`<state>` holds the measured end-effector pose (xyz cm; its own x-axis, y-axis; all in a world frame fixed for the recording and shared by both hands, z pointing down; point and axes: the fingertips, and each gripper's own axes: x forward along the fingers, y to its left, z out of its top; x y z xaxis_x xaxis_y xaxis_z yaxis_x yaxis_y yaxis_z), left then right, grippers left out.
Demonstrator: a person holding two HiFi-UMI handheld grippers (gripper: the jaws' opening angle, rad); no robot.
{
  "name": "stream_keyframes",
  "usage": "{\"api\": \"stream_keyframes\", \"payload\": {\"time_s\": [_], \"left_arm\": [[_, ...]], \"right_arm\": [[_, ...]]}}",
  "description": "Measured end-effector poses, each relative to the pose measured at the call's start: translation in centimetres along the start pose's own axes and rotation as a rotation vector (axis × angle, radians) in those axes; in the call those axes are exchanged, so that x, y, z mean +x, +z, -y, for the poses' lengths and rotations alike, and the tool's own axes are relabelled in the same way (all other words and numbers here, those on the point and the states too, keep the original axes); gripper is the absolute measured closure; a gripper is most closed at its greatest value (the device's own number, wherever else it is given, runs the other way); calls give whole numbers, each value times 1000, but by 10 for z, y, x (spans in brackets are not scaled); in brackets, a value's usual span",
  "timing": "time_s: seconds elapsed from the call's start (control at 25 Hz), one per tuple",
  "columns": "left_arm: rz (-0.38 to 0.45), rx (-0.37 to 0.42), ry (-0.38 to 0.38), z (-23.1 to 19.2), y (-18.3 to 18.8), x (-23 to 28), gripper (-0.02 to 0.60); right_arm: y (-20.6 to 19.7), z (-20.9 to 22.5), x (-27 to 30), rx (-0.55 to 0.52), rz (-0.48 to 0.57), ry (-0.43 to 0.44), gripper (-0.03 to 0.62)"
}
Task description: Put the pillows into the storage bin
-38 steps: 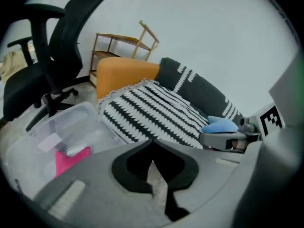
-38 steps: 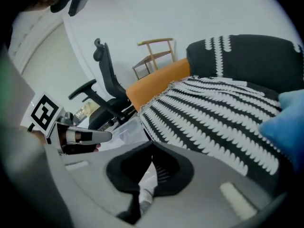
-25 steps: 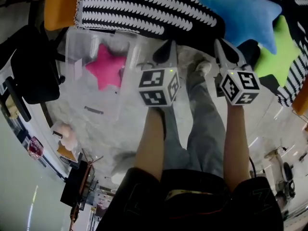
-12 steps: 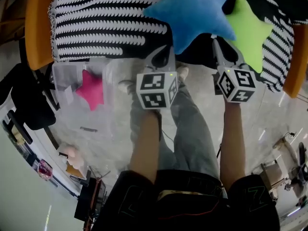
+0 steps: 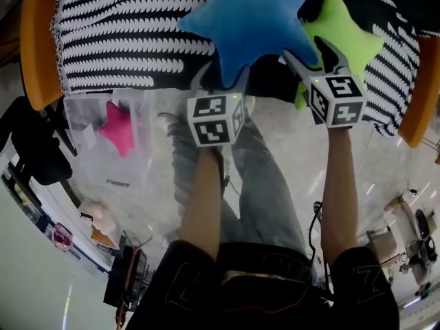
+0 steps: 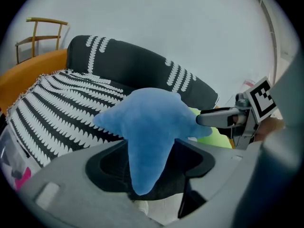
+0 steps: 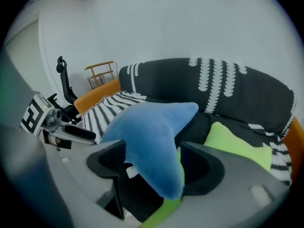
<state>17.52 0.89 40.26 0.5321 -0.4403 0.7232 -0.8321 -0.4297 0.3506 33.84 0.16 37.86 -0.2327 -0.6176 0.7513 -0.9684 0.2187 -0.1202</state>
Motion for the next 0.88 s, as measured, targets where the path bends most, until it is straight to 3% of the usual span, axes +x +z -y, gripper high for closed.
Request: {"api": "stream_keyframes", "payload": {"time_s": [0.16,0.36,0.68,0.88], "left_arm": [[-68,-10,20,5,0,22,237],[-119,-113,-29,5,-4,53,251],[-86,-86,-79,26,13,38,346],[-53,-48,-108,14,17,12,359]], "right_arm": [[0,9,16,-63,-130,100,186],[-4,12,36,-72,-198,209,186],[9,8,12,-91,-169,205,309],[8,-16,0,-45,-124,192,349]]}}
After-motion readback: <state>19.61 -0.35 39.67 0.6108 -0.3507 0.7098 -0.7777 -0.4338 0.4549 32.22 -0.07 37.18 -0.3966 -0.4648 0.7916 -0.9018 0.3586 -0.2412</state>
